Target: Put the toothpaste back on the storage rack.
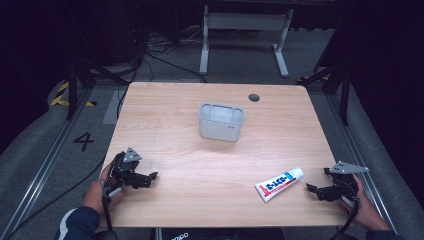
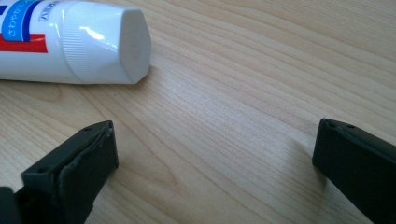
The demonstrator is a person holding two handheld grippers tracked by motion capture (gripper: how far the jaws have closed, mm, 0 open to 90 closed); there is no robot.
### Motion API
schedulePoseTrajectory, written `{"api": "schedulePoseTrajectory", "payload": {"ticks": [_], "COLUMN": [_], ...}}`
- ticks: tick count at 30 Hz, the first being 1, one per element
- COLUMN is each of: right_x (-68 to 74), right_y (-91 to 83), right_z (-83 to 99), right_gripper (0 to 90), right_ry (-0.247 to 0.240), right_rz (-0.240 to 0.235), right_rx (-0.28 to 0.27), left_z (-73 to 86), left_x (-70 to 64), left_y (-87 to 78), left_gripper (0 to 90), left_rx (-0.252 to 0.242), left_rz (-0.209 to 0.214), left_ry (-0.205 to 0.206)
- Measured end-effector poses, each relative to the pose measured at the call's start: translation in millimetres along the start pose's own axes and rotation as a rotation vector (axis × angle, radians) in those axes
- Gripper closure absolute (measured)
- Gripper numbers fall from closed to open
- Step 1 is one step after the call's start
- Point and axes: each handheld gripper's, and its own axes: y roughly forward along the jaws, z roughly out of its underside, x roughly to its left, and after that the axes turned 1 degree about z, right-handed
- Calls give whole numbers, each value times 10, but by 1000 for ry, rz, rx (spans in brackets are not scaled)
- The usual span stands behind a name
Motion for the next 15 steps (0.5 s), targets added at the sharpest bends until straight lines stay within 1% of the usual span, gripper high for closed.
{"api": "schedulePoseTrajectory", "payload": {"ticks": [1,3,5,8,9,10,12,14,15], "right_x": [0,-2,-5,-16,-27,-29,-38,-43,-49], "right_y": [0,1,1,6,11,13,20,27,31], "right_z": [0,-1,-2,-7,-12,-14,-20,-29,-37], "right_gripper": [4,4,4,4,5,5,5,5,5], "right_ry": [0,-2,-6,-20,-35,-40,-57,-85,-102], "right_rz": [0,-2,-6,-20,-30,-34,-48,-62,-70], "right_rx": [0,0,0,0,2,1,-1,-6,-7], "left_z": [0,-7,1,-3,-17,-27,-36,-36,-32], "left_x": [0,27,37,41,31,38,17,12,-3], "left_y": [3,3,4,7,12,21,24,27,33], "left_gripper": [0,0,1,1,0,0,0,0,0], "left_rx": [-2,2,-2,1,5,0,12,8,-1], "left_rz": [3,13,24,27,20,16,23,19,6], "left_ry": [-3,25,20,24,15,36,11,8,-2]}}
